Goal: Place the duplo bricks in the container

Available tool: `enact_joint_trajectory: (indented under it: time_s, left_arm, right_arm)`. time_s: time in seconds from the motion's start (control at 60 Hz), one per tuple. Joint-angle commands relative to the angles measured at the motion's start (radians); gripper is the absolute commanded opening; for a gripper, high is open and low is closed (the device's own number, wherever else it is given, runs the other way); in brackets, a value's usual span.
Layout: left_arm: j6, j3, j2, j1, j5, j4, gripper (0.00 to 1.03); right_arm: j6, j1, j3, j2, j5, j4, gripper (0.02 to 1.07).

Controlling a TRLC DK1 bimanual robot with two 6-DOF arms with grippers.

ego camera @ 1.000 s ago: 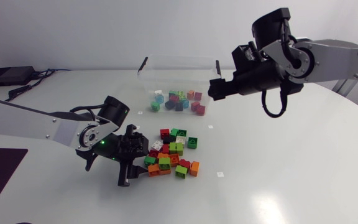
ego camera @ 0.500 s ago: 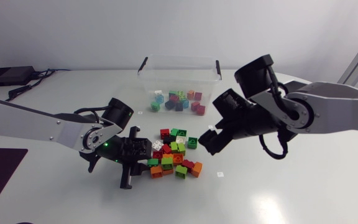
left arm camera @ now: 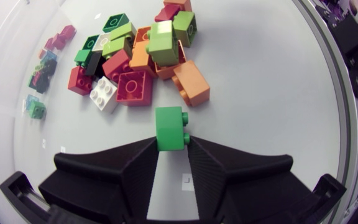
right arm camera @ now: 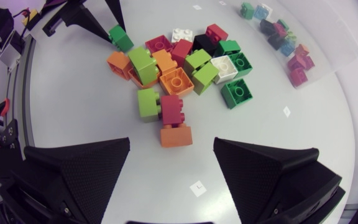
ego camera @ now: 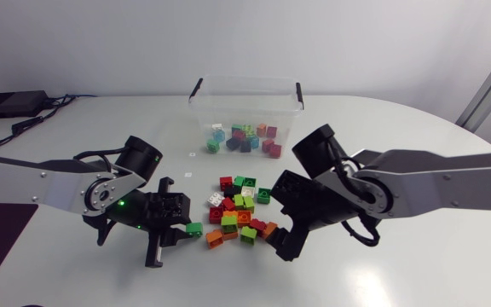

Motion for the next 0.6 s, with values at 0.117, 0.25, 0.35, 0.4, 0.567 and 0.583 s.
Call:
enact_joint_trajectory:
  time_s: [0.117,0.25,0.35,0.4,0.567,0.583]
  left_arm:
    - [0.026,-0.032,-0.091,0.045,0.004,-0.039,0.32]
    - [0.011,-0.003,-0.157,0.076,0.004,-0.076,0.32]
    - [-0.038,0.055,-0.195,0.081,0.005,-0.112,0.32]
    - [-0.066,0.077,-0.204,0.081,0.005,-0.119,0.32]
    - [-0.201,0.175,-0.187,0.081,0.007,-0.108,0.32]
    - [-0.22,0.189,-0.183,0.081,0.008,-0.103,0.32]
  right_arm:
    - [-0.047,0.008,-0.02,0.095,0.007,0.042,0.99]
    - [-0.059,0.01,-0.012,0.121,0.016,0.062,0.93]
    - [-0.069,0.011,0.002,0.153,0.024,0.068,0.87]
    - [-0.07,0.013,0.005,0.16,0.024,0.07,0.85]
    - [-0.073,0.028,0.011,0.188,0.027,0.102,0.73]
    - [-0.073,0.03,0.011,0.191,0.027,0.107,0.7]
